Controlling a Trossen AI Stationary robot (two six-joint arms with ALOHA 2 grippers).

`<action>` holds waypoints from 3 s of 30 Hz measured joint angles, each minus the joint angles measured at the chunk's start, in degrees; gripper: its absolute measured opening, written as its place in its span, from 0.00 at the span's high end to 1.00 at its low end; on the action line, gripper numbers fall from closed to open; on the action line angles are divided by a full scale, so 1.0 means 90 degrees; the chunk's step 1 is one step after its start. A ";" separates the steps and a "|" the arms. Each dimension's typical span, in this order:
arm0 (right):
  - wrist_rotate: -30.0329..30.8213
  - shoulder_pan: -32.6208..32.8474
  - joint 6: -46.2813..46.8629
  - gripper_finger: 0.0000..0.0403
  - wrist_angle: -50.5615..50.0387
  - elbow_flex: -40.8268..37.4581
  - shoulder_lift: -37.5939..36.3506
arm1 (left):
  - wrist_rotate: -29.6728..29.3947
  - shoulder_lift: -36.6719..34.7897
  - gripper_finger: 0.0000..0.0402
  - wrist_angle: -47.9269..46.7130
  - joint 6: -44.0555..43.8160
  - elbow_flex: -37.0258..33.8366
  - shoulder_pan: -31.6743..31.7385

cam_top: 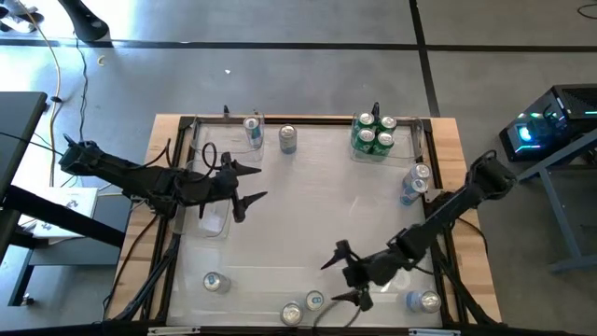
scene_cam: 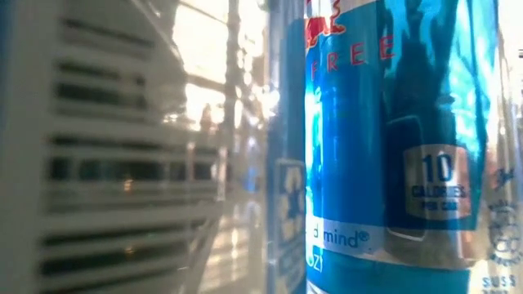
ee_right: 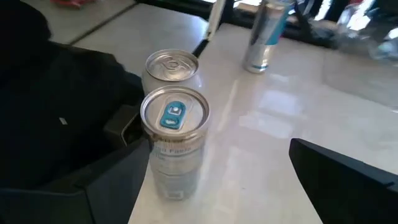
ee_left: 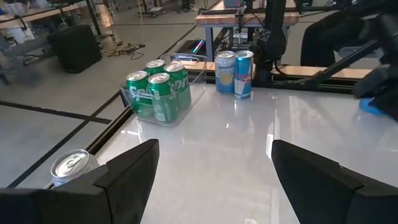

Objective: Sort soda cans
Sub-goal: Put the top left blue soda can into the top left transparent bin

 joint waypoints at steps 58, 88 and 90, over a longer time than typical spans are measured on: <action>-0.1496 -0.0568 -0.0496 0.04 0.2501 0.0152 0.1654 | -0.0255 0.0000 0.23 0.0094 -0.0333 -0.0005 -0.0012; -0.1203 -0.0623 -0.0879 0.40 0.2396 0.0142 0.1502 | -0.0302 0.0000 0.23 0.0053 -0.0283 -0.0005 -0.0071; -0.1181 -0.0636 -0.0916 0.42 0.2406 0.0142 0.1417 | -0.0422 0.0000 0.23 0.0047 -0.0277 -0.0005 -0.0120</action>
